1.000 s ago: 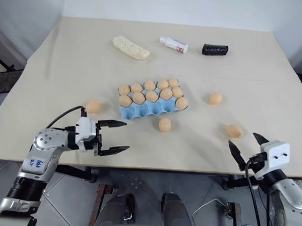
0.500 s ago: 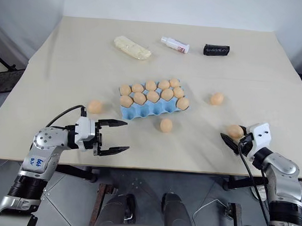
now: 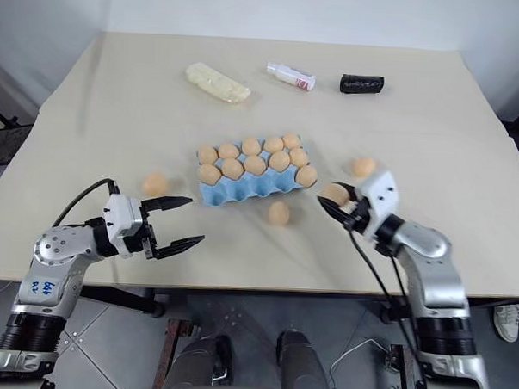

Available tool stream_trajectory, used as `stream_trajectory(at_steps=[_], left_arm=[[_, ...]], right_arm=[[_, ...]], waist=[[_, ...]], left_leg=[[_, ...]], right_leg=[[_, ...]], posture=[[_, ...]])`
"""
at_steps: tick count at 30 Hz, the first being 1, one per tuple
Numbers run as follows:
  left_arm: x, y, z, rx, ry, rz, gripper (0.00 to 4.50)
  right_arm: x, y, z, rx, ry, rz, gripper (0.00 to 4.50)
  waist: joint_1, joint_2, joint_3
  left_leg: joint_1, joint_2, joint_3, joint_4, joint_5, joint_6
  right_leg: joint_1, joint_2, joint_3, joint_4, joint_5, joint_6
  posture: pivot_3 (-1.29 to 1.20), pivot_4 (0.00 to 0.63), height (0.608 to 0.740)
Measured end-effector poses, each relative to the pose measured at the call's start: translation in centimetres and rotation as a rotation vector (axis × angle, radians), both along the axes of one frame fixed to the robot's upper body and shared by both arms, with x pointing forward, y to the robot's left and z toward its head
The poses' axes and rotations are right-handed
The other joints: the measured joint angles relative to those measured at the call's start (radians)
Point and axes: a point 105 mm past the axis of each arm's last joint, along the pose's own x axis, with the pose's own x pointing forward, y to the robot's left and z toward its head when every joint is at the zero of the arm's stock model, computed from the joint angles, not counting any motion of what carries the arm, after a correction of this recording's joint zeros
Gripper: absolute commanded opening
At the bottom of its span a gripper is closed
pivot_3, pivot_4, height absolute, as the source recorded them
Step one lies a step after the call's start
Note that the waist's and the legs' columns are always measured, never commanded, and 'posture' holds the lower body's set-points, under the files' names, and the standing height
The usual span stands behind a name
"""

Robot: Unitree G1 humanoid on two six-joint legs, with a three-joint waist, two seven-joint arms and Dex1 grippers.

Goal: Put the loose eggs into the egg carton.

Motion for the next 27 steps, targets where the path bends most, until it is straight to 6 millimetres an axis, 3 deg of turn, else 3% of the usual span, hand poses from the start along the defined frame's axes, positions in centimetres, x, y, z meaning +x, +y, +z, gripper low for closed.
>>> stream_trajectory(at_steps=[3,9,16,17,18,20,25,27], left_arm=[[0.2,0.4,0.0,-0.008,0.000,0.032,4.19],[0.1,0.9,-0.4,-0.014,0.015,0.062,4.19],[-0.1,0.7,-0.3,-0.016,0.010,0.069,4.19],[-0.1,0.7,-0.4,-0.018,0.013,0.071,4.19],[-0.1,0.7,-0.4,-0.019,0.014,0.072,4.19],[-0.1,0.5,-0.2,-0.022,0.008,0.069,4.19],[0.0,0.0,0.2,-0.027,0.002,0.056,4.19],[0.1,-0.4,0.3,-0.031,-0.003,0.045,4.19]], right_arm=[[0.8,3.4,0.3,-0.003,0.002,0.040,1.76],[3.5,3.1,-0.6,-0.045,0.009,-0.048,1.76],[3.5,3.7,-0.7,-0.032,0.016,-0.018,4.18],[3.2,3.7,-0.5,-0.025,0.010,-0.009,4.47],[2.7,3.7,-0.3,-0.014,0.002,0.005,4.47],[1.8,3.2,0.2,0.006,-0.018,0.011,4.47],[0.0,-1.4,1.0,0.039,-0.069,-0.088,4.47],[-0.9,-3.3,0.3,0.031,-0.069,-0.143,4.47]], waist=[[0.002,0.000,0.000],[0.012,0.000,0.000],[0.000,0.000,0.000],[0.000,0.000,0.000],[0.000,0.000,0.000],[0.001,0.000,0.000],[0.010,0.000,0.000],[0.014,0.000,0.000]], left_leg=[[-0.002,0.000,-0.001,0.000,0.000,0.000],[-0.006,-0.001,-0.001,0.000,-0.003,0.001],[-0.008,0.000,-0.001,0.000,-0.003,0.001],[-0.008,0.000,-0.001,0.000,-0.003,0.001],[-0.008,0.000,-0.001,0.000,-0.003,0.001],[-0.008,0.000,-0.002,0.000,-0.003,0.001],[-0.008,-0.001,-0.002,0.000,-0.003,0.001],[-0.008,0.000,-0.003,0.000,-0.003,0.001]], right_leg=[[-0.001,-0.001,-0.002,-0.001,-0.001,-0.001],[-0.003,-0.002,-0.003,-0.004,-0.001,-0.001],[-0.005,-0.001,-0.003,-0.003,-0.001,-0.001],[-0.005,0.000,-0.003,-0.003,-0.001,-0.001],[-0.005,0.000,-0.003,-0.003,-0.001,-0.001],[-0.005,0.000,-0.004,-0.003,-0.001,-0.001],[-0.004,-0.001,-0.005,-0.004,-0.001,-0.001],[-0.004,-0.001,-0.005,-0.004,-0.001,-0.001]], posture=[[0.00,0.150,0.740],[0.00,0.150,0.740],[0.00,0.150,0.740],[0.00,0.150,0.740],[0.00,0.150,0.740],[0.00,0.150,0.740],[0.00,0.150,0.740],[0.00,0.150,0.740]])
